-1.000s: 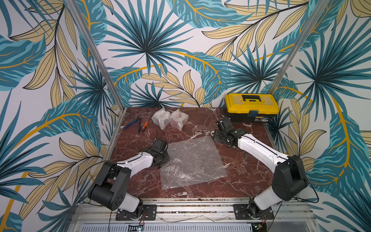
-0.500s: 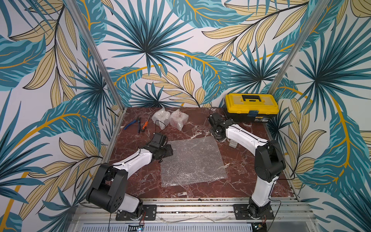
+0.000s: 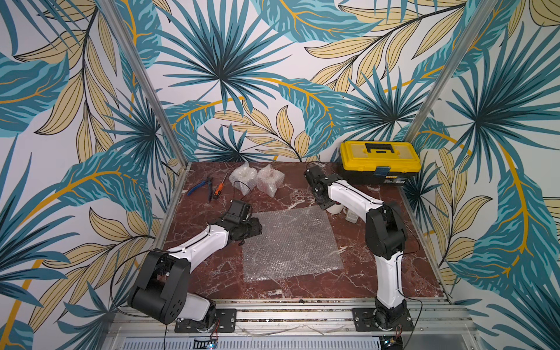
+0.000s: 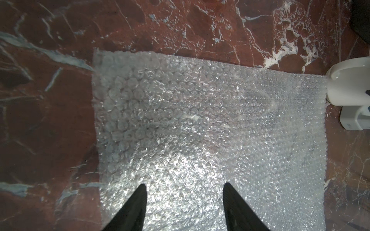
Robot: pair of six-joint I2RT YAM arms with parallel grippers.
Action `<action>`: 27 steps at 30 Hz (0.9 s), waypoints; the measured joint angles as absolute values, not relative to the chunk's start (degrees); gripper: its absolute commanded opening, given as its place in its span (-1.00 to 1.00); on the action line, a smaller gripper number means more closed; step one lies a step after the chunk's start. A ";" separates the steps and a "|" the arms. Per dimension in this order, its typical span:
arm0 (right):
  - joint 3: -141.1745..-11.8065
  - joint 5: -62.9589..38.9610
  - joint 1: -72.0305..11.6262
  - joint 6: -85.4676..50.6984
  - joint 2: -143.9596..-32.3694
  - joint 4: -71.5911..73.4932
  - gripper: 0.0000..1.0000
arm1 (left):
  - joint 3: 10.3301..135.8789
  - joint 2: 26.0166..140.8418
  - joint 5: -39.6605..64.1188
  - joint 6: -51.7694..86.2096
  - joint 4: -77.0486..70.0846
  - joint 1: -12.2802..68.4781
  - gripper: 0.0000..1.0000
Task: Wrap mugs in bubble wrap
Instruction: Pick up the mug from the center of the board.
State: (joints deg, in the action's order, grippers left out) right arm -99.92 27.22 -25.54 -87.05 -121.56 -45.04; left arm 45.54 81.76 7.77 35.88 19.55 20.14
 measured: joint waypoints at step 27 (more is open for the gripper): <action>-91.37 26.98 -23.70 -85.65 -118.76 -40.51 0.02 | 45.52 81.56 8.54 35.31 19.99 19.66 0.23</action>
